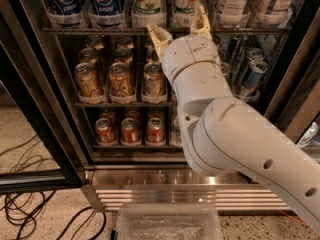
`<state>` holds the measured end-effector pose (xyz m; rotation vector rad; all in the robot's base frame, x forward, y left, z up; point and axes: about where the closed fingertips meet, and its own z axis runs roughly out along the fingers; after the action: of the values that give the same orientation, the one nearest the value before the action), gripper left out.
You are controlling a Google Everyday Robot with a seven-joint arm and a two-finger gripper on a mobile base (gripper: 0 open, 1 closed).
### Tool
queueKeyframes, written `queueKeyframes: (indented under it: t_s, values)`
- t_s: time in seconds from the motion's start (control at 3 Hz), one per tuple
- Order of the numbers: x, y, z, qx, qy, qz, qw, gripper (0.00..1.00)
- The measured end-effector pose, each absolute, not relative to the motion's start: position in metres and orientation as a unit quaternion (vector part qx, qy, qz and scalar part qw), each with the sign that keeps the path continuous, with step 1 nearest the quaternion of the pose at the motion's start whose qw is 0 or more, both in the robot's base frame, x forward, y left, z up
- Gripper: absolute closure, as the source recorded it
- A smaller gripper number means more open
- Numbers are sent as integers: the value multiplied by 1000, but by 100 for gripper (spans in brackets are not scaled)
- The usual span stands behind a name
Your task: Pick 7up can from top shelf of fridge
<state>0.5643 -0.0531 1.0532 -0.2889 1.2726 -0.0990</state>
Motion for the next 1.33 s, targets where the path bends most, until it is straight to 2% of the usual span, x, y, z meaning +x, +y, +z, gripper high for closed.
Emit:
queueKeyframes:
  t_s: [1.33]
  values:
    - [598, -74, 1070, -155, 587, -90, 789, 38]
